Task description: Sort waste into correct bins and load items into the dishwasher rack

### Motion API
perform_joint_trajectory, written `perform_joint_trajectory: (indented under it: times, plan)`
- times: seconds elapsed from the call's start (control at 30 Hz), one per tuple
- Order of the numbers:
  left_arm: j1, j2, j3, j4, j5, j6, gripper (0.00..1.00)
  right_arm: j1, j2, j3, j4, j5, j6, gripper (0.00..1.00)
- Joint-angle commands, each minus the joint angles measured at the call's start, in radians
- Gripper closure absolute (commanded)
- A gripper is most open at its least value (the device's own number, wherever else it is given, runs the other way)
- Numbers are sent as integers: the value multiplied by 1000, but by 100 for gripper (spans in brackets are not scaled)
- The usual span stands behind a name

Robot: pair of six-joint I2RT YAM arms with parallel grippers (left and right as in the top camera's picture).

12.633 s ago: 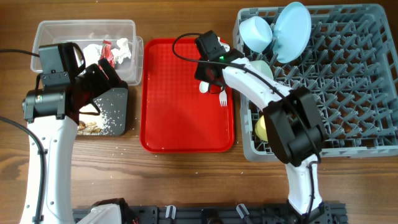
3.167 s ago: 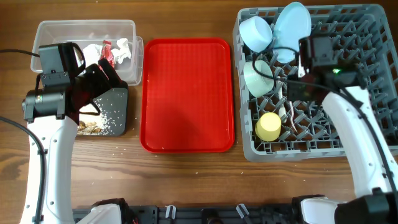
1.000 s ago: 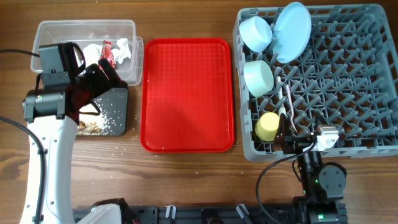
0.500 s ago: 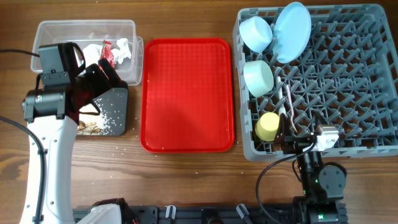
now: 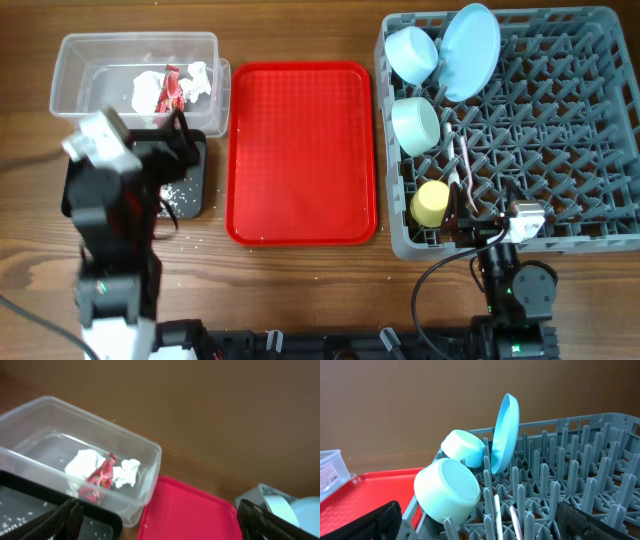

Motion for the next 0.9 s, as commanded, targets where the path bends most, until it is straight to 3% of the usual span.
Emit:
perform_joint_trajectory:
  times: [0.0,0.33,0.87]
  plan:
    - [-23,-200,-210,97,-2,9,0,-4,-3,-1,2,-21,18,0]
    - [-23,-583,-496,173,-3,10,0,-4,-3,-1,2,-21,18,0]
    - [-23,-722,-637,234,43,115,0,-4,-3,-1,2,-21,18,0]
